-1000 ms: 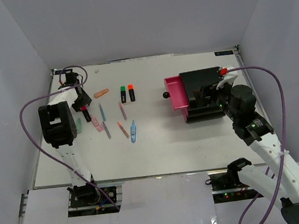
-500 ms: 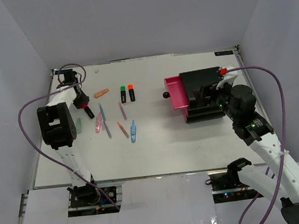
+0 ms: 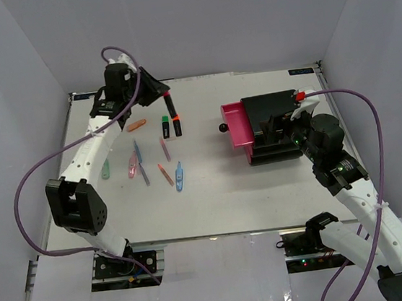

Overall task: Sort the stationery into containers
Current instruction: Pick up the pen from the center of the board, then place the pen in the drawer.

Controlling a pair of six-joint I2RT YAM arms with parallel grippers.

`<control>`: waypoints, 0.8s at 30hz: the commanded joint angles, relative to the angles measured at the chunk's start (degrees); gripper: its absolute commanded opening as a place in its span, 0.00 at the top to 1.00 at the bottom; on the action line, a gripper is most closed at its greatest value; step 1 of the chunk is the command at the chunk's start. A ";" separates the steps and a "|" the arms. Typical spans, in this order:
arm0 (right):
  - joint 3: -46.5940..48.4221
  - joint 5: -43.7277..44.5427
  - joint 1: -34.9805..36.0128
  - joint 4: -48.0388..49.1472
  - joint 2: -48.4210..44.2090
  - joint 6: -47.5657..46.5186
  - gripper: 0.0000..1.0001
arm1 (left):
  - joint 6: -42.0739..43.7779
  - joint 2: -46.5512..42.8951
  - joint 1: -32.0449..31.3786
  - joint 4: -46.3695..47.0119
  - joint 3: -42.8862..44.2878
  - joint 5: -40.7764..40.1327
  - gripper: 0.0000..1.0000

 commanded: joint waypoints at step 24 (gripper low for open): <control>1.84 0.47 0.30 -2.99 -4.32 -0.42 0.10 | -15.25 12.40 -26.79 23.09 3.89 -2.87 0.78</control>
